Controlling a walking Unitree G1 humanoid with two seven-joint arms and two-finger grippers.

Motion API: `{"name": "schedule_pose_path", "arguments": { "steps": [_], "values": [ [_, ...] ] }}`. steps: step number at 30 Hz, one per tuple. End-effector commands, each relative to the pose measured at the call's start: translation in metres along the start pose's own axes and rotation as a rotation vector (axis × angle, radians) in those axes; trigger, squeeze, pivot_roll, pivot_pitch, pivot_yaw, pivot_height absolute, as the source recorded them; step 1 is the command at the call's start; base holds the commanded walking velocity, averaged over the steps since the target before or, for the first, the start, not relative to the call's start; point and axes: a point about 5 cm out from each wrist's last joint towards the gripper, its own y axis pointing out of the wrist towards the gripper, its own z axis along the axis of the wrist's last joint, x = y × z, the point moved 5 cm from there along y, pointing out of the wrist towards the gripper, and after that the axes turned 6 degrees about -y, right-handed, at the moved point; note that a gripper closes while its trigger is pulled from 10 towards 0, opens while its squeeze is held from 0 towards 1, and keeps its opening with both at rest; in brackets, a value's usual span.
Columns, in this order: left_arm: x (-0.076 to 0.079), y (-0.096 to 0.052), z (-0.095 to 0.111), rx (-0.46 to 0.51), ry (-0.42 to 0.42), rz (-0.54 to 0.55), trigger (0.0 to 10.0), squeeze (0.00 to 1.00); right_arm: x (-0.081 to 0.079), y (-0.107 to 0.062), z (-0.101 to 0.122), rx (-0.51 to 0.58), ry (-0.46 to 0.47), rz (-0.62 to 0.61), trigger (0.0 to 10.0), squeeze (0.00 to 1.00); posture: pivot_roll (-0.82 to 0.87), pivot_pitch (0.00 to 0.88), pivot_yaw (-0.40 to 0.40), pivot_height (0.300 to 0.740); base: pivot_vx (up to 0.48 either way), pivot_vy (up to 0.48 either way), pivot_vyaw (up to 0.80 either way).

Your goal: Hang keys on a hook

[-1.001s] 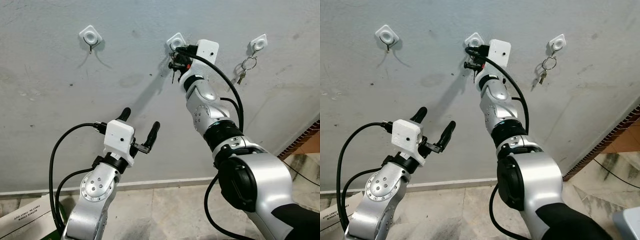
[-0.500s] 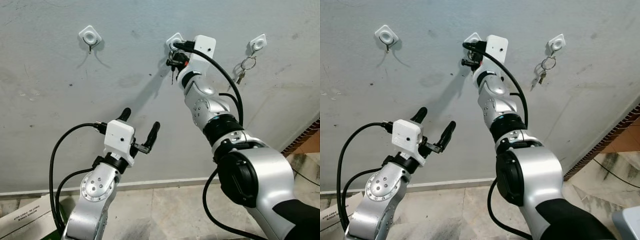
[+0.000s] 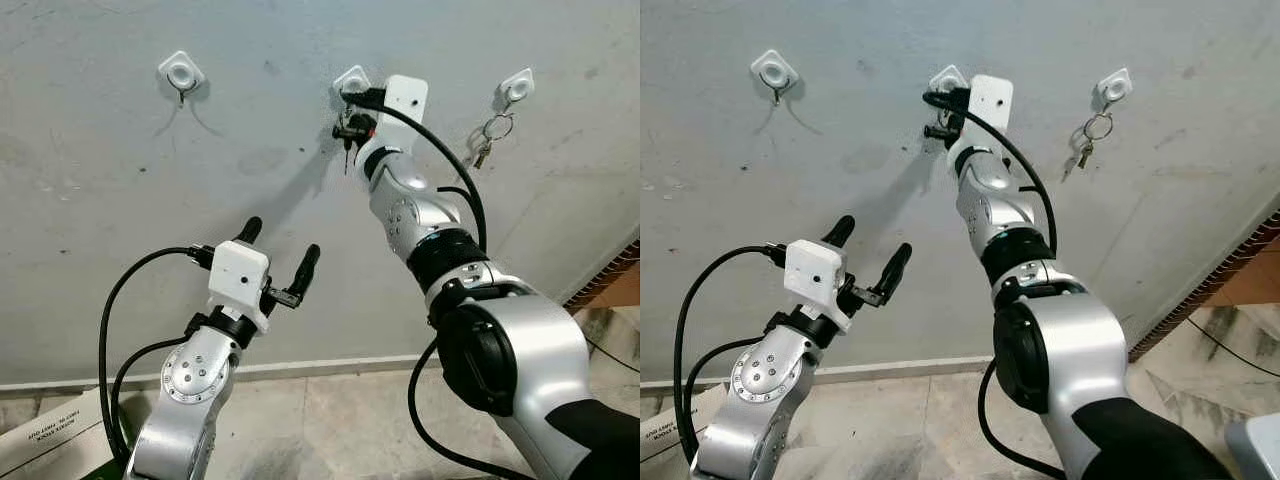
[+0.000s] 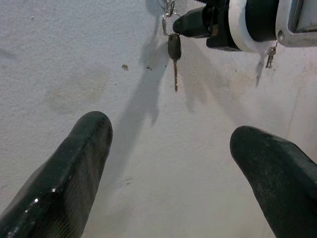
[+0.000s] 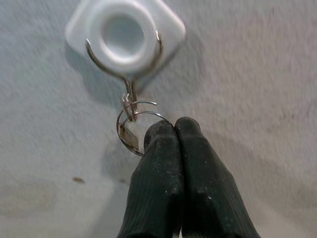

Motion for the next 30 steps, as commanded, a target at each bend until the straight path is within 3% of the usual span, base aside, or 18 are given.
{"name": "schedule_pose_path", "arguments": {
  "steps": [1, 3, 4, 5, 6, 15, 19, 22, 24, 30],
  "values": [
    [0.003, 0.000, -0.004, -0.016, -0.008, -0.009, 10.0, 0.00, 0.001, -0.001, -0.005, -0.018, -0.014, -0.001, 10.0, 0.00, 0.21, 0.038, -0.084, 0.740, 0.000, 0.000, 0.00],
    [0.003, 0.000, -0.004, -0.016, -0.009, -0.009, 10.0, 0.00, 0.001, -0.001, -0.007, -0.024, -0.013, 0.000, 10.0, 0.00, 0.21, 0.038, -0.084, 0.740, 0.000, 0.000, 0.00],
    [0.003, 0.000, -0.004, -0.016, -0.008, -0.009, 10.0, 0.00, 0.001, -0.001, -0.008, -0.024, -0.011, 0.000, 10.0, 0.20, 0.21, 0.038, -0.083, 0.740, 0.000, 0.000, 0.00],
    [0.003, 0.000, -0.004, -0.016, -0.008, -0.009, 10.0, 0.00, 0.001, -0.001, -0.008, -0.023, -0.009, 0.002, 10.0, 0.20, 0.21, 0.038, -0.083, 0.740, 0.000, 0.000, 0.00],
    [0.002, 0.001, -0.004, -0.016, -0.007, -0.009, 10.0, 0.00, 0.001, -0.001, -0.008, -0.021, 0.001, 0.006, 10.0, 1.00, 0.21, 0.038, -0.083, 0.740, 0.000, 0.000, 0.00],
    [0.003, 0.001, -0.004, -0.016, -0.006, -0.011, 10.0, 0.00, -0.002, -0.001, -0.003, 0.009, 0.015, 0.027, 10.0, 1.00, 0.22, 0.037, -0.082, 0.740, 0.000, 0.000, 0.00],
    [0.003, 0.001, -0.003, -0.014, -0.005, -0.010, 10.0, 0.00, -0.007, -0.002, 0.005, 0.067, -0.075, 0.055, 10.0, 1.00, 0.22, 0.037, -0.082, 0.740, 0.000, 0.000, 0.00],
    [0.002, 0.002, -0.003, -0.014, -0.004, -0.009, 10.0, 0.00, -0.009, -0.004, 0.005, 0.087, -0.091, 0.070, 10.0, 1.00, 0.22, 0.036, -0.082, 0.740, 0.000, 0.000, 0.00],
    [0.002, 0.002, -0.003, -0.012, -0.003, -0.007, 10.0, 0.00, -0.002, -0.006, 0.002, 0.114, -0.141, 0.064, 10.0, 1.00, 0.21, 0.035, -0.082, 0.740, 0.000, 0.000, 0.00],
    [0.001, 0.002, -0.003, -0.010, 0.000, -0.004, 10.0, 0.00, 0.017, -0.013, -0.014, 0.113, -0.163, 0.051, 10.0, 1.00, 0.20, 0.036, -0.079, 0.740, 0.000, 0.000, 0.00]
  ]
}}
